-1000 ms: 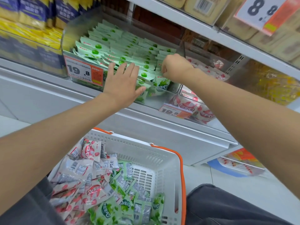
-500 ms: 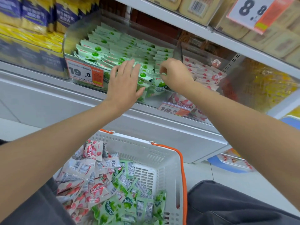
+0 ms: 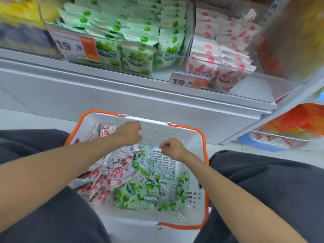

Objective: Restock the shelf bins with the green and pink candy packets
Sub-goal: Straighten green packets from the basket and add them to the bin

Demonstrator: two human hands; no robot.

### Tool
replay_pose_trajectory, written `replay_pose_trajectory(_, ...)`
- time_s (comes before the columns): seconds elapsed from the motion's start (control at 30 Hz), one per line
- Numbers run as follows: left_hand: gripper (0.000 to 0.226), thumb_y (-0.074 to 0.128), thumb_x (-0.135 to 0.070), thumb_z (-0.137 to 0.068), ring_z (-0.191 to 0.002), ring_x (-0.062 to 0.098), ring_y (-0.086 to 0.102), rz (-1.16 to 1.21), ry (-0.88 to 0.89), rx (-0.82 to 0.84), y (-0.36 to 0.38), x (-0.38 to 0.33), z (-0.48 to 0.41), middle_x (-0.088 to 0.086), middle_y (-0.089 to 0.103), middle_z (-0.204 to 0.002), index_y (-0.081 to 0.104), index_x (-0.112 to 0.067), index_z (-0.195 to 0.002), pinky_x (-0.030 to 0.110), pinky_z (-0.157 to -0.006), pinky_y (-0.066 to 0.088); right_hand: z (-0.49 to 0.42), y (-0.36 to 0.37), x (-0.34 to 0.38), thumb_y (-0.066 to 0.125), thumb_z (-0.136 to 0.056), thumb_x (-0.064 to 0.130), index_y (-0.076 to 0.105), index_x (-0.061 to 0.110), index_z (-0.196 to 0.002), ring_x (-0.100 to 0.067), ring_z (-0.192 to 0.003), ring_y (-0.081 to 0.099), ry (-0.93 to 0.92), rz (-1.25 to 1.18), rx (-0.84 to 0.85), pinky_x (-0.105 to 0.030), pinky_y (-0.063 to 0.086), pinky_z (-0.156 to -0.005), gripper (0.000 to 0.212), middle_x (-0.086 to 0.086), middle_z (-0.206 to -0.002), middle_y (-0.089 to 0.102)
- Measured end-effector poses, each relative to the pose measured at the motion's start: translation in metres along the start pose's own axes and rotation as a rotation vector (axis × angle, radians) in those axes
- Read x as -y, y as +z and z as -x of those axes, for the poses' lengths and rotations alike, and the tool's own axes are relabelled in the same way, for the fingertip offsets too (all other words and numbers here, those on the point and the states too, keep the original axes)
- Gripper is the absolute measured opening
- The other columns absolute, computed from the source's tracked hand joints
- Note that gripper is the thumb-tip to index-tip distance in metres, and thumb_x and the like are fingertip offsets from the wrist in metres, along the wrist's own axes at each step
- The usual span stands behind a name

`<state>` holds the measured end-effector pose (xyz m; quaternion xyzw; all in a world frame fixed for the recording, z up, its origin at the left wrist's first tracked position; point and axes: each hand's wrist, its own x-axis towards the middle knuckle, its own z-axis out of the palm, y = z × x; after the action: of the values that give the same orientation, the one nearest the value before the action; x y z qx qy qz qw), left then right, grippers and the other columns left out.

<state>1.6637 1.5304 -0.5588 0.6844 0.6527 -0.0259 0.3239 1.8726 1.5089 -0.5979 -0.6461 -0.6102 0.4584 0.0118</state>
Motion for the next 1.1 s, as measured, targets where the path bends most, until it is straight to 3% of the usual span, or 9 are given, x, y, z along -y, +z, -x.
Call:
replay_pose_trajectory(0.13, 0.029, 0.059, -0.02, -0.091, -0.099, 0.02, 0.054, -0.089, -0.011, 0.11, 0.016, 0.018, -0.001, 0.005, 0.061, -0.119, 0.056, -0.014, -0.12, 0.03, -0.082, 0.045, -0.012, 0.056, -0.056, 0.059, -0.09, 0.011, 0.06, 0.005, -0.125, -0.017, -0.092, 0.049, 0.246, 0.06, 0.21, -0.032, 0.046, -0.093, 0.036, -0.015, -0.123, 0.061)
replay_pose_trajectory(0.27, 0.026, 0.059, -0.019, -0.09, -0.1, 0.021, 0.055, -0.12, -0.046, 0.156, 0.028, 0.029, -0.004, 0.005, 0.061, -0.118, 0.058, -0.015, -0.115, 0.033, -0.086, 0.048, -0.021, 0.096, -0.067, 0.059, -0.092, 0.021, 0.059, 0.002, -0.091, -0.015, -0.082, 0.05, 0.273, 0.241, 0.413, -0.022, 0.044, -0.075, 0.019, -0.007, -0.099, 0.055)
replay_pose_trajectory(0.37, 0.019, 0.058, -0.019, -0.089, -0.098, 0.022, 0.057, -0.175, -0.066, 0.208, 0.036, 0.032, -0.003, 0.005, 0.063, -0.114, 0.057, -0.02, -0.109, 0.037, -0.087, 0.05, -0.02, 0.121, -0.08, 0.063, -0.085, 0.009, 0.048, 0.008, -0.132, -0.026, -0.113, 0.055, 0.227, 0.319, 0.47, -0.039, 0.049, -0.094, 0.049, -0.01, -0.129, 0.052)
replay_pose_trajectory(0.43, 0.023, 0.059, -0.021, -0.091, -0.098, 0.023, 0.058, -0.204, -0.064, 0.248, 0.04, 0.032, 0.0, 0.006, 0.063, -0.113, 0.056, -0.018, -0.114, 0.035, -0.085, 0.05, -0.017, 0.131, -0.084, 0.059, -0.087, 0.003, 0.036, 0.008, -0.141, -0.027, -0.106, 0.058, 0.238, 0.227, 0.34, -0.033, 0.053, -0.078, 0.06, -0.013, -0.127, 0.055)
replay_pose_trajectory(0.57, 0.03, 0.058, -0.025, -0.094, -0.097, 0.023, 0.062, -0.223, -0.043, 0.278, 0.045, 0.031, 0.003, 0.006, 0.063, -0.116, 0.057, -0.015, -0.122, 0.036, -0.085, 0.052, -0.013, 0.139, -0.08, 0.054, -0.092, 0.006, 0.051, 0.002, -0.087, -0.014, -0.064, 0.049, 0.398, 0.069, 0.151, -0.021, 0.041, -0.049, 0.007, -0.004, -0.075, 0.05)
replay_pose_trajectory(0.6, 0.03, 0.058, -0.026, -0.094, -0.094, 0.022, 0.063, -0.218, -0.044, 0.282, 0.044, 0.03, 0.004, 0.006, 0.064, -0.115, 0.056, -0.016, -0.122, 0.037, -0.084, 0.052, -0.012, 0.14, -0.083, 0.052, -0.093, 0.008, 0.045, 0.01, -0.072, -0.012, -0.062, 0.046, 0.407, 0.046, 0.17, -0.019, 0.042, -0.052, 0.022, 0.0, -0.07, 0.044)
replay_pose_trajectory(0.8, 0.033, 0.056, -0.02, -0.094, -0.095, 0.02, 0.055, -0.193, -0.011, 0.281, 0.038, 0.022, 0.008, 0.006, 0.059, -0.123, 0.055, -0.012, -0.126, 0.029, -0.077, 0.045, 0.0, 0.116, -0.079, 0.063, -0.09, 0.008, 0.051, 0.01, -0.072, -0.012, -0.053, 0.045, 0.507, -0.06, 0.336, -0.019, 0.044, -0.052, 0.022, -0.003, -0.065, 0.049)
replay_pose_trajectory(0.97, 0.04, 0.06, -0.015, -0.093, -0.118, 0.025, 0.053, -0.168, 0.07, 0.268, 0.034, 0.016, 0.007, 0.008, 0.054, -0.133, 0.05, -0.013, -0.132, 0.037, -0.099, 0.044, -0.008, 0.074, -0.041, 0.052, -0.094, 0.003, 0.05, 0.004, -0.073, -0.015, -0.059, 0.052, 0.212, 0.274, 0.151, -0.032, 0.054, -0.063, 0.021, -0.006, -0.071, 0.052)
replay_pose_trajectory(1.1, 0.063, 0.067, -0.015, -0.089, -0.139, 0.029, 0.035, -0.171, 0.228, 0.182, 0.022, -0.001, 0.007, 0.007, 0.035, -0.153, 0.039, -0.019, -0.146, 0.042, -0.114, 0.03, 0.006, 0.01, 0.011, 0.058, -0.092, 0.008, 0.07, 0.007, -0.105, -0.026, -0.099, 0.062, -0.099, 0.43, 0.04, -0.035, 0.05, -0.09, 0.017, -0.009, -0.111, 0.067)
